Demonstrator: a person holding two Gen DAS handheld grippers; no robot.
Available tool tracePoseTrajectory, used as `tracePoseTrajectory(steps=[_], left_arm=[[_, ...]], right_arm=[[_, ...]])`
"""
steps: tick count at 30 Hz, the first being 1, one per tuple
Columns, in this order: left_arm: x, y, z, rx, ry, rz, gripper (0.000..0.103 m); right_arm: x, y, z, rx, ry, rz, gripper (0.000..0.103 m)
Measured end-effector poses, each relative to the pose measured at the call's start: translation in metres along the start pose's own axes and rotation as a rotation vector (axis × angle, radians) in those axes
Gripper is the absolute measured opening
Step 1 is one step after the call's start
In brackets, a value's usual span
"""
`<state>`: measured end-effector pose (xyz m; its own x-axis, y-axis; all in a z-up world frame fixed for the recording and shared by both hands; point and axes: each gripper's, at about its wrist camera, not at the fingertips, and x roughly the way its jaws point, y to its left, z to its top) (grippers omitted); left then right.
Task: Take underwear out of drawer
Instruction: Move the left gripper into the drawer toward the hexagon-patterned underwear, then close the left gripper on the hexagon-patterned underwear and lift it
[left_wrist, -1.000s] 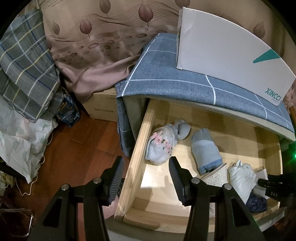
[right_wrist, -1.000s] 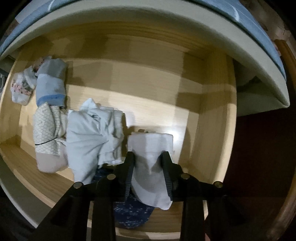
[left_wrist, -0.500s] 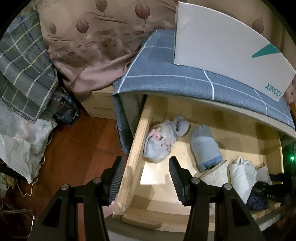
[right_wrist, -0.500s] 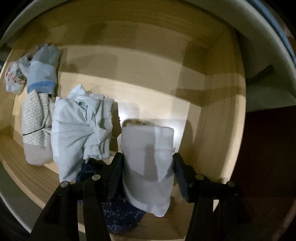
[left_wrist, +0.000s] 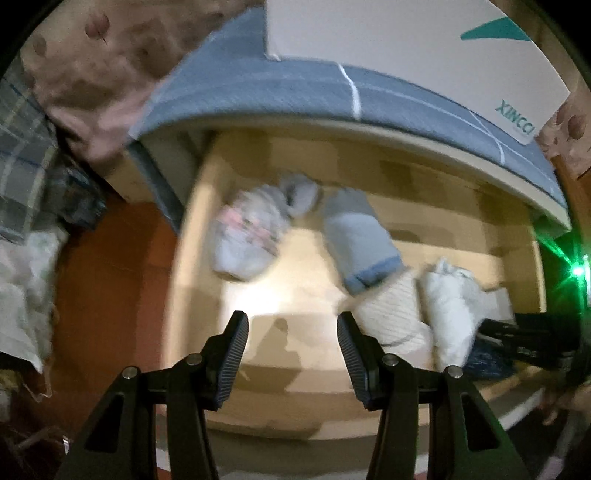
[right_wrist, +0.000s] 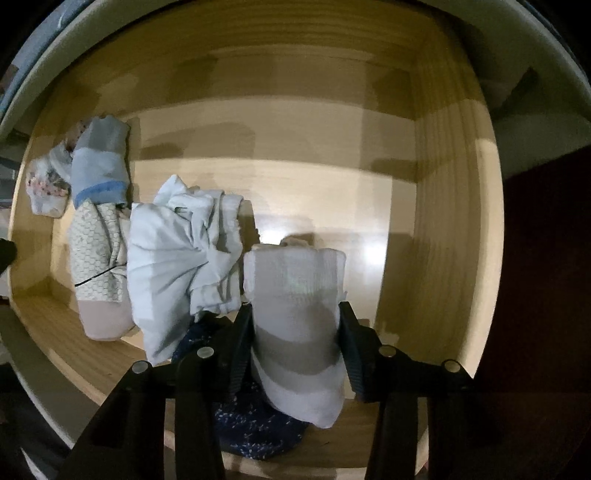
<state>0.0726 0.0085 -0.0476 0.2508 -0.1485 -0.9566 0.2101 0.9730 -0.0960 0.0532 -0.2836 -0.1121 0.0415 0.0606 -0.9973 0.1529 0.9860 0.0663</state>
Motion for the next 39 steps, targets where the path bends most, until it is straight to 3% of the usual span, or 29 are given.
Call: tracePoseTrajectory(steps=[7,13,16,22,25,28,29,39], left_arm=[[0.022,-0.03,-0.003,-0.063,0.14,-0.151,0.051],[0.039,-0.049,-0.001,-0.137,0.217,-0.195,0.055],[0.049,-0.052,0.001,-0.18,0.241,-0.193,0.056],[0.073,-0.051,0.004,-0.224,0.277,-0.107,0.056],[0.079,-0.054,0.005,-0.218,0.281,-0.103,0.058],[0.081,-0.058,0.006,-0.193,0.274,-0.102,0.054],[0.083,-0.061,0.006,-0.186,0.271,-0.111,0.047],[0.08,-0.054,0.008,-0.129,0.279,-0.087,0.044]], right_arm=[[-0.007,-0.012,-0.009,0.01,-0.014,0.024,0.042],[-0.009,-0.016,-0.01,0.012,-0.014,0.031,0.042],[-0.004,-0.017,-0.01,0.015,-0.014,0.039,0.042],[0.0,-0.014,-0.009,0.017,-0.013,0.042,0.042],[0.005,-0.012,-0.007,0.02,-0.012,0.047,0.042],[0.006,-0.01,-0.007,0.022,-0.011,0.048,0.042],[0.006,-0.01,-0.007,0.022,-0.012,0.048,0.042],[0.007,-0.01,-0.006,0.021,-0.011,0.048,0.042]])
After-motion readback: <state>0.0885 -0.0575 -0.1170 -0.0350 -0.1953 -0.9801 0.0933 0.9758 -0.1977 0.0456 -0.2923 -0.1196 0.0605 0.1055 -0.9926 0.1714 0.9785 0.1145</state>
